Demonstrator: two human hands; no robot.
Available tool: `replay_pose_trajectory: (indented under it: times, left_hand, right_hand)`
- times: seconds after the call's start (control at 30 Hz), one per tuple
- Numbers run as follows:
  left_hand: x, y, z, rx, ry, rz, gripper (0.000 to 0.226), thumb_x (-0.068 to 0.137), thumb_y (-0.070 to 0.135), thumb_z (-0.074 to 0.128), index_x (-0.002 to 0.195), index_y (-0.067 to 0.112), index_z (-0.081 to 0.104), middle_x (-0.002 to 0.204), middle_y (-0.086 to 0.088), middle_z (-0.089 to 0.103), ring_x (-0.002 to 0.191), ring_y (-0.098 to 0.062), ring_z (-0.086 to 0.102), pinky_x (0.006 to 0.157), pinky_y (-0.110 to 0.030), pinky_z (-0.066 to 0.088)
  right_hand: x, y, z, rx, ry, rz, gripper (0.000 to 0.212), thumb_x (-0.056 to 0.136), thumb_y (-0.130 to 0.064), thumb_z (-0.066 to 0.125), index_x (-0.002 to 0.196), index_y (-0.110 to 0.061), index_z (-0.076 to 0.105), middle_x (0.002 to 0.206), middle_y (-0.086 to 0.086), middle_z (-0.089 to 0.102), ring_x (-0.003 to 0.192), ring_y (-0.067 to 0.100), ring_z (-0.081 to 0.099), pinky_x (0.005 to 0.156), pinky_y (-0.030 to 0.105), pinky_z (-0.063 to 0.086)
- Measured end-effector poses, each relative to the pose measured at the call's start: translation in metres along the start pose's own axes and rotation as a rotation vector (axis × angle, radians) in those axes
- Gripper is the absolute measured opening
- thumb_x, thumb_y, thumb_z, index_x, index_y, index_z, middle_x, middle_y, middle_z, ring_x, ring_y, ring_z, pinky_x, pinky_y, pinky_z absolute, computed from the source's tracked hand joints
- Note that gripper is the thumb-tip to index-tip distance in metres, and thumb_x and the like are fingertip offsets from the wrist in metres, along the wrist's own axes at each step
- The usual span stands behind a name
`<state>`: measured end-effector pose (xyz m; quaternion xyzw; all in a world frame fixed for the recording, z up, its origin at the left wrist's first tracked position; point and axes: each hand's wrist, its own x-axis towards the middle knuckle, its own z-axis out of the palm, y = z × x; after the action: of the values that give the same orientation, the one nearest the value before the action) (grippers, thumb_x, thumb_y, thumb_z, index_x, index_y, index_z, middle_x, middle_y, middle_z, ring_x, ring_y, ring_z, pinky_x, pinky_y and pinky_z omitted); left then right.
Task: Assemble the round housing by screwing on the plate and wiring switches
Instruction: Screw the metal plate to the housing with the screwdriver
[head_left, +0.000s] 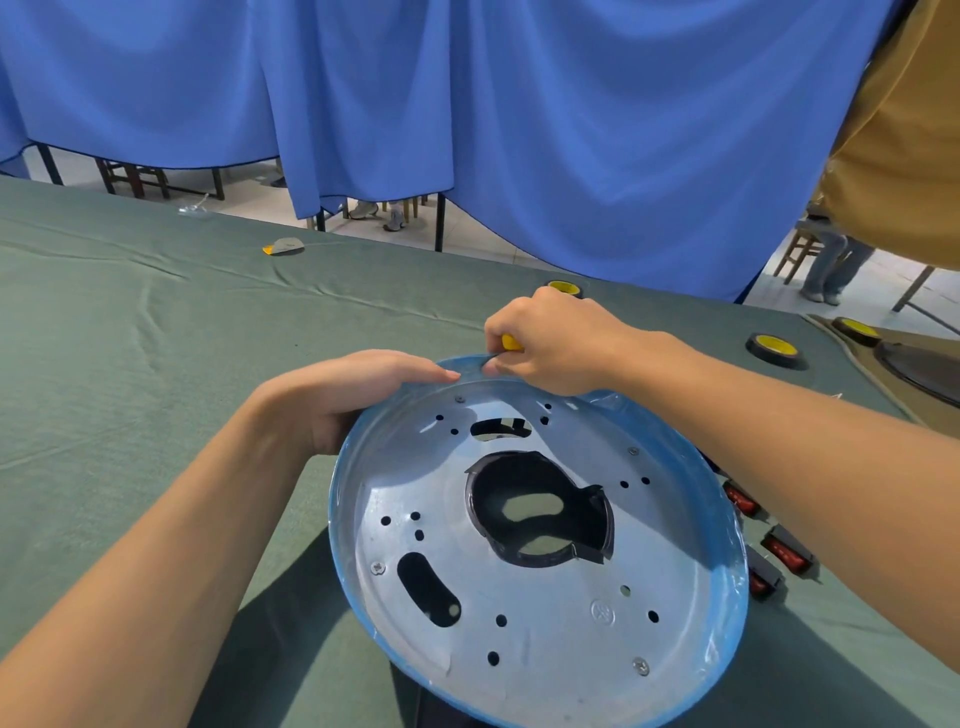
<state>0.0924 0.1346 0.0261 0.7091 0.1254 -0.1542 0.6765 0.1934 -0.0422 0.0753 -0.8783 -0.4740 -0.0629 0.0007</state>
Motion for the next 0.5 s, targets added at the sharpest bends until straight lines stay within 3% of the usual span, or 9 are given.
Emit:
replay_pose_trajectory:
  times: [0.17,0.27,0.4,0.5]
  left_hand:
    - [0.000,0.000,-0.003,-0.035,-0.030,-0.080,0.026,0.079,0.037,0.070,0.080,0.013,0.080,0.083,-0.011,0.072,0.062,-0.021,0.067,0.054,-0.029,0.055]
    - [0.002,0.001,-0.005,-0.046,-0.056,-0.082,0.028,0.073,0.039,0.072,0.081,0.013,0.080,0.085,-0.011,0.072,0.064,-0.021,0.068,0.055,-0.029,0.055]
    - [0.003,-0.001,-0.008,-0.069,-0.097,-0.076,0.029,0.072,0.039,0.075,0.084,0.013,0.080,0.086,-0.011,0.073,0.064,-0.019,0.069,0.055,-0.028,0.056]
    - [0.005,-0.003,-0.011,-0.085,-0.130,-0.059,0.031,0.074,0.039,0.074,0.089,0.012,0.080,0.091,-0.011,0.074,0.070,-0.021,0.070,0.064,-0.029,0.058]
  right_hand:
    - [-0.001,-0.001,-0.002,0.024,0.001,0.001,0.022,0.091,-0.045,0.059,0.076,-0.035,0.048,0.088,0.000,0.053,0.088,0.025,0.054,0.064,0.030,0.033]
    - [-0.001,-0.002,-0.004,0.040,-0.039,0.009,0.016,0.091,-0.043,0.059,0.083,-0.032,0.050,0.084,-0.007,0.051,0.087,0.021,0.050,0.065,0.032,0.037]
    - [-0.003,-0.004,-0.025,0.214,-0.177,0.069,0.016,0.090,-0.020,0.047,0.105,-0.022,0.043,0.104,-0.004,0.060,0.087,0.019,0.055,0.071,0.036,0.048]
    - [-0.004,-0.006,-0.046,0.271,-0.091,0.068,0.023,0.091,-0.007,0.040,0.108,-0.019,0.049,0.104,-0.003,0.058,0.094,0.018,0.055,0.075,0.031,0.048]
